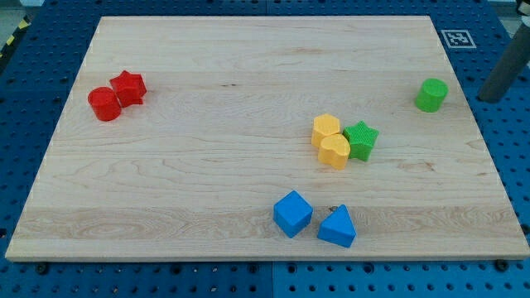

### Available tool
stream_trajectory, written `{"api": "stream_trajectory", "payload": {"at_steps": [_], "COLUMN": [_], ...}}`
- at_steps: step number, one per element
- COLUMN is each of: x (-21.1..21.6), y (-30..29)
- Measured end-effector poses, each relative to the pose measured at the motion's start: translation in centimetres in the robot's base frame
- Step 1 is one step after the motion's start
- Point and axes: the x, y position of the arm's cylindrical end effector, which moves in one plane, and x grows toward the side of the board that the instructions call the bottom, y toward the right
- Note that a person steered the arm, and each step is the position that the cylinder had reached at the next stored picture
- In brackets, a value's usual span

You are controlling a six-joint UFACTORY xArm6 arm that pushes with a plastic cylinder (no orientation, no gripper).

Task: Move the green circle above the green star

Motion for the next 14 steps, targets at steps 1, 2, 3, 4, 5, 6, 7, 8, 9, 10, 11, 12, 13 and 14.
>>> {"api": "stream_trajectory", "payload": {"at_steps": [1,2,3,4,5,6,7,8,9,10,11,12,13,14], "x": [-0.9,-0.9,-0.2,-0.2,-0.2,-0.2,-0.2,-0.2,-0.2,0.3,0.4,0.6,0.7,0.7], "y": [-1.5,-1.8,-2.6,-3.6,-3.7,-4.8,-5.1,-5.2,-5.4,-5.5,-5.5,-5.6,-5.8,-5.9]}}
